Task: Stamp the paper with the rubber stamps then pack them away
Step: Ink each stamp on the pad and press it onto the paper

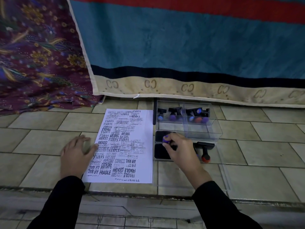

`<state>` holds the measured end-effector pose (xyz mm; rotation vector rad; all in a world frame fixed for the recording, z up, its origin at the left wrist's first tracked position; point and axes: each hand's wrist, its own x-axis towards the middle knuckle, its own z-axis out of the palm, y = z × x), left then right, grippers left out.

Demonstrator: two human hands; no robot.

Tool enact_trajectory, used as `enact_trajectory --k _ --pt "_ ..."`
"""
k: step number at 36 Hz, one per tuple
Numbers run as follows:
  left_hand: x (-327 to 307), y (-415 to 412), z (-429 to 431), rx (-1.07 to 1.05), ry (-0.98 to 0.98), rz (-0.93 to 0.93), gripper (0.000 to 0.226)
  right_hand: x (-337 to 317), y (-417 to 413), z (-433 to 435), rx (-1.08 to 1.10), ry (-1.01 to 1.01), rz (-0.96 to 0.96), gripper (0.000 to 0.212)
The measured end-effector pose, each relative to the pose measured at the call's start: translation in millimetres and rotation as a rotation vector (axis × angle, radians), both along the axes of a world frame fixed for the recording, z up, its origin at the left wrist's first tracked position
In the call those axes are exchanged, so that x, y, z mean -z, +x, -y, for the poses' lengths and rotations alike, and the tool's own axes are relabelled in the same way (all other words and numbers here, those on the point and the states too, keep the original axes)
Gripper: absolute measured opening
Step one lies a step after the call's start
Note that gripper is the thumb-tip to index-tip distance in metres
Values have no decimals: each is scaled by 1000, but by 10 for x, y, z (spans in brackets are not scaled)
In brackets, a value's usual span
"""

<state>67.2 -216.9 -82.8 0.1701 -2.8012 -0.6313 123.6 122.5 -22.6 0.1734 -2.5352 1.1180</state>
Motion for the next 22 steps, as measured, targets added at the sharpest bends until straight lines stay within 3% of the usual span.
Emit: enact_trajectory --k 8,14,22 --pt "9 -3 3 2 0 -7 46 92 204 37 5 11 -61 15" --pt "15 -13 29 13 -1 -12 54 -77 -77 51 24 53 80 11" --pt "69 -33 59 15 -23 -23 38 -240 -475 611 -147 -170 -31 15"
